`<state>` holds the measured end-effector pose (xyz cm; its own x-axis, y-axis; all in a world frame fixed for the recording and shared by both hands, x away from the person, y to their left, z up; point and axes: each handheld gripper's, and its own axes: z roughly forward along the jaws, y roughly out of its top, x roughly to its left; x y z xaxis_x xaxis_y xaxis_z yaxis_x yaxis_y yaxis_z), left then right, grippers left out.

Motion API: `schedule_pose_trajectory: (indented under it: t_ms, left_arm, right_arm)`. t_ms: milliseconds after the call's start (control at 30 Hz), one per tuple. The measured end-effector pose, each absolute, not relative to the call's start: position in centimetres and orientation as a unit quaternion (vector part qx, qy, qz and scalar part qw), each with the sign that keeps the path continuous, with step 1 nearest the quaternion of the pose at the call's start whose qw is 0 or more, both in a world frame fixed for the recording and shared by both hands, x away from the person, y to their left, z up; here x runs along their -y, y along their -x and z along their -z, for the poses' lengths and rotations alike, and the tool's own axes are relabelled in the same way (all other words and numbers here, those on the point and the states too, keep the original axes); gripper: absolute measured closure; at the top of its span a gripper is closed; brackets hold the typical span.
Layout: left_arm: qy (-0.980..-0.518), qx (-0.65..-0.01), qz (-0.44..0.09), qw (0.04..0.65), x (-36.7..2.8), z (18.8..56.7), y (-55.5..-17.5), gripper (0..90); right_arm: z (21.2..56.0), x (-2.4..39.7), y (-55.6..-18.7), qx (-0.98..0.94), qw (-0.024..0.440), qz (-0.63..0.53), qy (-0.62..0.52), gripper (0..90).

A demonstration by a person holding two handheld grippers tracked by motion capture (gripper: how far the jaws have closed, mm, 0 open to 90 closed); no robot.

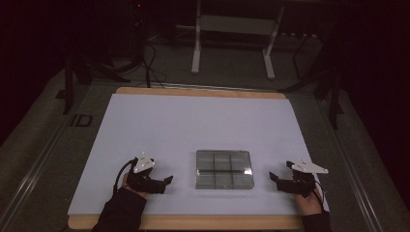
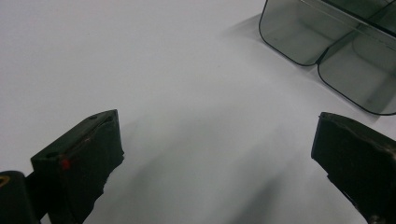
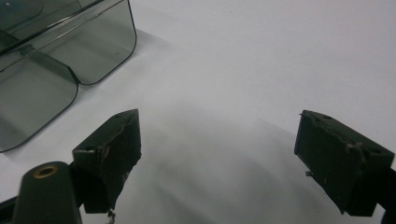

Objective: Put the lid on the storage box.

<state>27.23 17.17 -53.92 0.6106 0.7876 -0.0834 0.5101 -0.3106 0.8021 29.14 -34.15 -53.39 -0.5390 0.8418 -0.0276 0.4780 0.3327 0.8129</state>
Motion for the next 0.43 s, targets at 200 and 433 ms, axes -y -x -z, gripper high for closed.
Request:
schedule_pose_trajectory:
  t_ms: [200,433]
  left_arm:
    - [-0.78,-0.422,-0.164,0.432,-17.58,53.91,-27.22,3.4]
    - [-0.782,-0.423,-0.165,0.426,-17.46,53.94,-27.26,3.4]
  right_arm:
    - [53.43,34.18,-29.26,-0.779,0.231,-0.391,-0.433,14.3]
    - [53.48,34.09,-29.29,-0.782,0.232,-0.385,-0.431,14.4]
